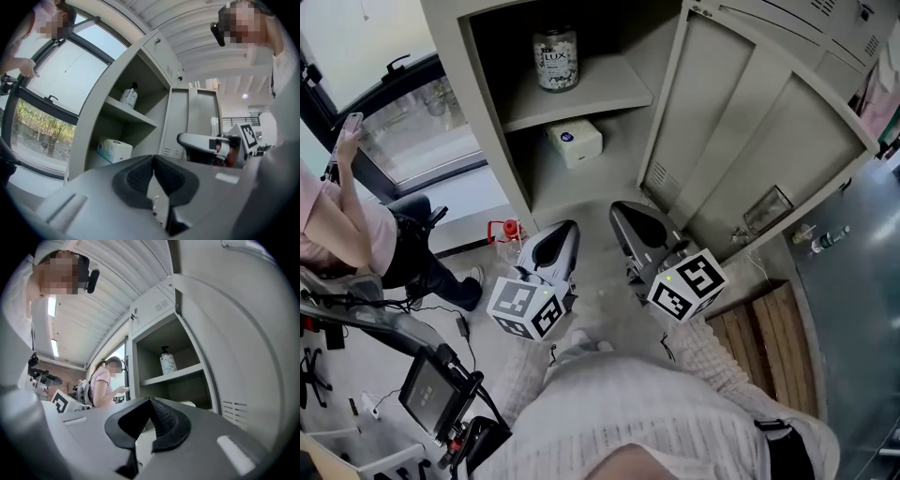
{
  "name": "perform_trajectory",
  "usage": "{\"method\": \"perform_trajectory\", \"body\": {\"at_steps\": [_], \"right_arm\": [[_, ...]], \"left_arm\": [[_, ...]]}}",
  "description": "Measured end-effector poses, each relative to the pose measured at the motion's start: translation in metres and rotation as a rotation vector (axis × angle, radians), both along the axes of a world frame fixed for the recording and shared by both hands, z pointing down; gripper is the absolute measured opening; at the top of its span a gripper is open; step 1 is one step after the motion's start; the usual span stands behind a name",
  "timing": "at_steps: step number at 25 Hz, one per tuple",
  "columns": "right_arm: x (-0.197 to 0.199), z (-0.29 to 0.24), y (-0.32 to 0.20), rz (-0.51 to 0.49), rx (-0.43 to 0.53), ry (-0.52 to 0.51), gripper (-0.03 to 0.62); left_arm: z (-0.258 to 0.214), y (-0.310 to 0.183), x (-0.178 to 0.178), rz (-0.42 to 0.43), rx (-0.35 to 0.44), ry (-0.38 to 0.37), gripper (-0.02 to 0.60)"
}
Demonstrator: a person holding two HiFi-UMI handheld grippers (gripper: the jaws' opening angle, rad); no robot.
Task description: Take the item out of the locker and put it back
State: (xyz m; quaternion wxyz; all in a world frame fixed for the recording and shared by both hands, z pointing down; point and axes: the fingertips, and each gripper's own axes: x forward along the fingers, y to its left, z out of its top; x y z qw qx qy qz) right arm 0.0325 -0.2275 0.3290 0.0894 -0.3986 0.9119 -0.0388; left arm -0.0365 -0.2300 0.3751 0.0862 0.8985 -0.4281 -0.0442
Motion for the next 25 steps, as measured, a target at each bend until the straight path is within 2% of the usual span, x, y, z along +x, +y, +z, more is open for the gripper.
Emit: {"method": "perform_trajectory", "body": {"at_steps": [7,16,25], "right_arm": [[-0.005,0.003,0.025,-0.005,0.028,0.064,-0.001],[-0.013,0.027,0.031,-0.029,-0.030,0.108,-0.001],[-0.015,0.036,0.034,-0.047,-0.062,0.088,-0.002]], "left_arm": [[-0.004,0.018,0.006,0.016,0.021,-0.003,0.006],[0.004,0.027,0.011,0.054,-0.001,-0.021,0.007],[0.004,0.028,0.010,0.058,-0.011,-0.027,0.007]]}}
